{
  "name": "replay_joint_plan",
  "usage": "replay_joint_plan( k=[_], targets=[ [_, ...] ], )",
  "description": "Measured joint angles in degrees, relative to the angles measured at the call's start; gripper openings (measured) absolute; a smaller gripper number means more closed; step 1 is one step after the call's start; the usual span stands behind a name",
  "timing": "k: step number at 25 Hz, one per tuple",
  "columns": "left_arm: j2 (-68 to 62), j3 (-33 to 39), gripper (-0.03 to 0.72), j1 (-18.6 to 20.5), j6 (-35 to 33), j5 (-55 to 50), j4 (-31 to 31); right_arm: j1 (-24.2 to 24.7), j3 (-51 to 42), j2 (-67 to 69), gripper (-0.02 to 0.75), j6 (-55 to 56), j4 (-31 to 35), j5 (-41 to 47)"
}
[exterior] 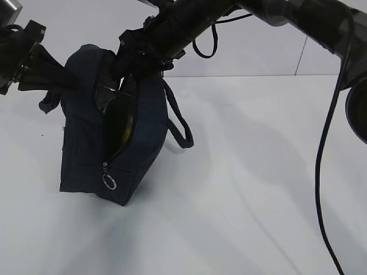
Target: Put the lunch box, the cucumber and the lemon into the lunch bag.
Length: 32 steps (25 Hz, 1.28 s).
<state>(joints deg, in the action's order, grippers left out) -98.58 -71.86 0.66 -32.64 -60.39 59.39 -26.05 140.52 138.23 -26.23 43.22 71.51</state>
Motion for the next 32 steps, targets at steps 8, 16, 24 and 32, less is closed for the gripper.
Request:
replay_joint_plan(
  k=[8,16,24,32],
  targets=[
    [0.00,0.00,-0.004,0.00,-0.26,0.97,-2.73,0.18,-0.12,-3.35,0.477,1.46,-12.34,0.00],
    [0.00,0.00,-0.004,0.00,-0.38,1.18,-3.06,0.59,-0.12,-7.61,0.477,6.05,-23.77,0.14],
    [0.00,0.00,-0.004,0.00,-0.38,1.18,-3.17,0.59,-5.07,-7.91,0.477,13.75,-19.86,0.13],
    [0.00,0.00,-0.004,0.00,-0.38,1.18,-3.27,0.72,-7.43,-6.75,0.477,14.22,-15.59,0.13]
  ],
)
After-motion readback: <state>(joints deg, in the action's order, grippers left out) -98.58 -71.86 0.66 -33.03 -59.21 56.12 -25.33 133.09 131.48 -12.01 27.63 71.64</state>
